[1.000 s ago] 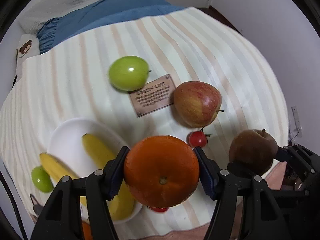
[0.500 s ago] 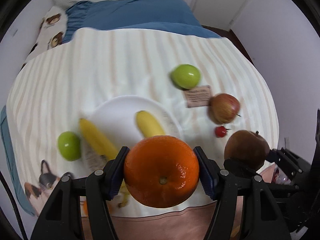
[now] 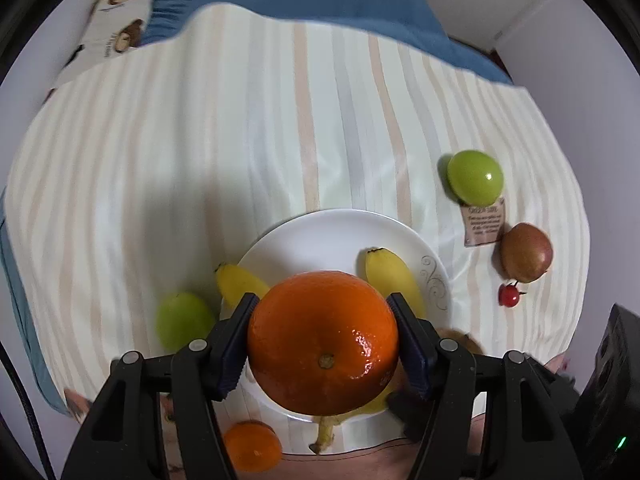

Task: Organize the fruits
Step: 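Carry the apple and tangerine onto the plate and open both tools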

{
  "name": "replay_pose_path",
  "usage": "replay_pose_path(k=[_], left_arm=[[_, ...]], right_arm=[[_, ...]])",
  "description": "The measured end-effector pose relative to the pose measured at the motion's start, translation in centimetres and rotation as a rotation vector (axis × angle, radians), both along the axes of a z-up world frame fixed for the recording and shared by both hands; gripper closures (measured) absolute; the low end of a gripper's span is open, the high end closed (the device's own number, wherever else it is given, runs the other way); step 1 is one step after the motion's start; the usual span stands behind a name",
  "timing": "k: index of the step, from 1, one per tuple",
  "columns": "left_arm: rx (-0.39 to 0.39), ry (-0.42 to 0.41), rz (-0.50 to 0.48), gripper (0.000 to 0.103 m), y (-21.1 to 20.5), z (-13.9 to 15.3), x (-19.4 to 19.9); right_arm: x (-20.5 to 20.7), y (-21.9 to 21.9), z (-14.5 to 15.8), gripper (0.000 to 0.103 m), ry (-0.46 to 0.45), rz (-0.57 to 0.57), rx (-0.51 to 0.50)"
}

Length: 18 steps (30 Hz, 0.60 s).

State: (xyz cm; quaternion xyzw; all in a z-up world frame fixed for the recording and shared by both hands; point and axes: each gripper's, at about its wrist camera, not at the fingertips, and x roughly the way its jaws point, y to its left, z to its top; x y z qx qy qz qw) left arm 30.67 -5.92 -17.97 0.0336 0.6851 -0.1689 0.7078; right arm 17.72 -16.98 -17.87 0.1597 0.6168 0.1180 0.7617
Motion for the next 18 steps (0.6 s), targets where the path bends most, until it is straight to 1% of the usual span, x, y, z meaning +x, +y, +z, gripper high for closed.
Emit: replay_pose_path(k=[6,11,14,18], left_arm=[[0.021,0.076,-0.048,0.041,-1.4,-3.1,1.5],[0.039,0.112,-0.077,0.041,-1.9,-4.9,1.6],[0.044,0.104,-0.096,0.04,-2.1,-5.0,1.5],[0.043,0.109,-0.098,0.04,-2.3,-5.1,1.7]], right_arm=[[0.7,2.0,-2.7,0.035,0.068,-0.011,0.036],[0.7,2.9,-4.1,0.035,0.11,-0.014,0.045],[0.6,3.5,-4.2,0.034,0.124,-0.017,0.045],[0.6,4.4,-4.9,0.034,0.141,-0.021,0.038]])
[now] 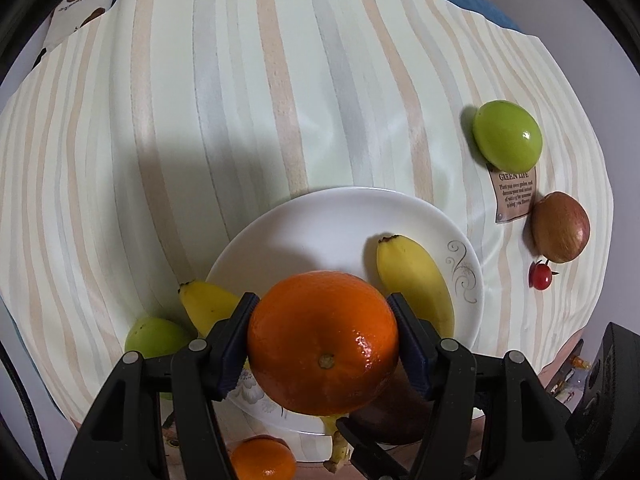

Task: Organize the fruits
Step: 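Carry the apple and tangerine onto the plate and open both tools, then lift both tools away from the plate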

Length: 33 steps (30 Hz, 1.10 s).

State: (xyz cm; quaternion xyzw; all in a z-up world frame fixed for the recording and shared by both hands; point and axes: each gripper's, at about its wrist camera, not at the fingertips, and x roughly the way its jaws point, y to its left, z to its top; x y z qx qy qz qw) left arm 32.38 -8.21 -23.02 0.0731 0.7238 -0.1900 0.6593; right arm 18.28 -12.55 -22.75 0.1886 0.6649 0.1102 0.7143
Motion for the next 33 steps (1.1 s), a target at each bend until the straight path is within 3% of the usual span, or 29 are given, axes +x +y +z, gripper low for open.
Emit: replay_pose_path(k=[9,15,20,27,33], left_arm=[[-0.009,-0.017,0.015,0.039,0.5,0.4,0.1],[-0.026,-0.059,0.045,0.039,2.5,2.3,0.5],[-0.016,-0.127,0.071,0.039,4.5,4.6,-0.4],[0.011,-0.267,0.144,0.038,8.1,7.1,-3.4],[0.042,-0.359,0.204,0.038,9.7,7.8,-6.3]], right_arm=[[0.0,0.4,-0.5,0.031,0.033,-0.023,0.002],[-0.2,0.0,0.0,0.024,0.038,-0.038,0.003],[-0.4,0.6,1.5,0.022,0.016,-0.03,-0.019],[-1.4,-0.2,3.8,0.022,-0.052,0.002,-0.142],[-2.3,-1.6,5.2,0.022,-0.093,0.011,-0.214]])
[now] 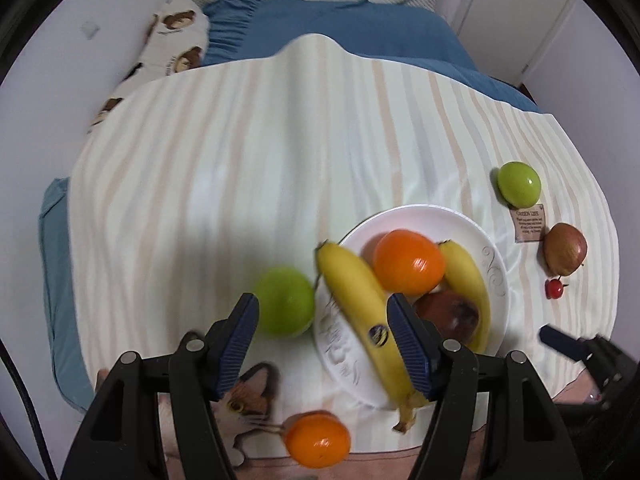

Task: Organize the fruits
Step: 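Lift both tools away from the plate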

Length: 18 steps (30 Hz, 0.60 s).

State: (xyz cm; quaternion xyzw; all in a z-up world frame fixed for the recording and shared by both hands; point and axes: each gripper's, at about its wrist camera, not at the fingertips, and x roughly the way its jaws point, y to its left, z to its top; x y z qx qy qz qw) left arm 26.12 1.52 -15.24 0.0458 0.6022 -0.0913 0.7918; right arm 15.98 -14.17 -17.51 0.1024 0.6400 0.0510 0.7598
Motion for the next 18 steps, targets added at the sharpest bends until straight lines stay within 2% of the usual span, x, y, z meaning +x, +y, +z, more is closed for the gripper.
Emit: replay_pose_path(k=[11,18], left_arm=[[0.023,-0.099,0.055,0.038,1.1,2.5,-6.4],[-0.004,-0.128,0.084,0.038,2.0,5.0,-9.8]], right_arm=[[-2.9,-1.0,4.1,0.022,-0.098,0.018,-0.054],[-5.7,-0.9,8.8,0.022,-0.2,0.057,-0.085]])
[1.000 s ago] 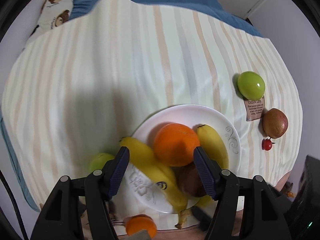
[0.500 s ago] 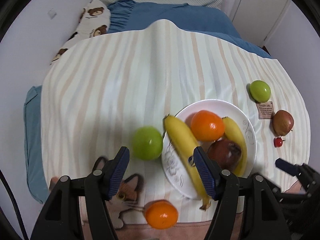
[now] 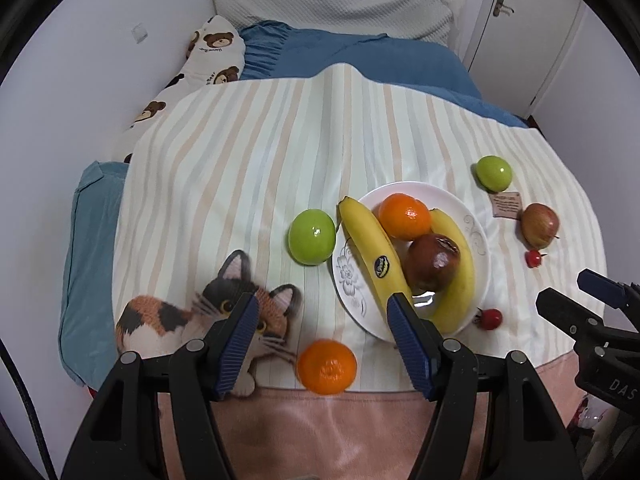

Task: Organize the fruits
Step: 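Lift both tools away from the plate, then grasp the green apple with the left tool while the right tool grasps the red apple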

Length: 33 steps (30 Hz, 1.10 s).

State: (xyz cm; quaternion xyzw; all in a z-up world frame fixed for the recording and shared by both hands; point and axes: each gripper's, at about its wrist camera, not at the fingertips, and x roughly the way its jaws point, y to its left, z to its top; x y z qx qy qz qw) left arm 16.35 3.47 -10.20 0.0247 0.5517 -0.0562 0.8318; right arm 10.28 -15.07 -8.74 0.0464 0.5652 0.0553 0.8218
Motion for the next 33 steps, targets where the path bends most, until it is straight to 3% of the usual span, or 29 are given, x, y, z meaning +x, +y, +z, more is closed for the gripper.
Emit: replay_pose_path(k=[5,13,14,15,16,18,25,33], left_arm=[[-0.019,-0.023,0.006,0.038,-0.1,1.8,-1.8],[-0.047,-0.031,-0.004,0.038,-1.4,3.5,-2.1],[-0.047,-0.036,-0.009,0.035,-1.7,3.7,-1.8],[-0.047,-0.038,-0.011,0.02,-2.1,3.8,-1.6],[-0.045,-0.037,-0.02,0.013,-2.7,3.8,-1.1],[-0.046,-0.037,-0.042,0.009,-3.7,3.8,0.0],[-0.013,-0.009,-0.144,0.006,-10.1,1.9,6.2],[0.029,0.081,-0.287,0.006,-19.1,-2.3,14.3]], right_arm=[[-1.9,0.4,2.8,0.02,-0.045,0.033,0.005],[-2.9,0.4,4.6,0.006,-0.067,0.046,0.047],[-2.8,0.2,4.7,0.005,-0.067,0.042,0.053],[-2.7,0.0,4.8,0.004,-0.067,0.036,0.059],[-2.5,-0.4,4.9,0.004,-0.069,0.025,0.062],[-2.0,-1.4,4.7,0.004,-0.071,0.003,0.069],[1.9,-8.8,1.6,0.004,-0.042,-0.17,0.077],[7.2,-17.7,-5.7,0.004,0.062,-0.366,0.137]])
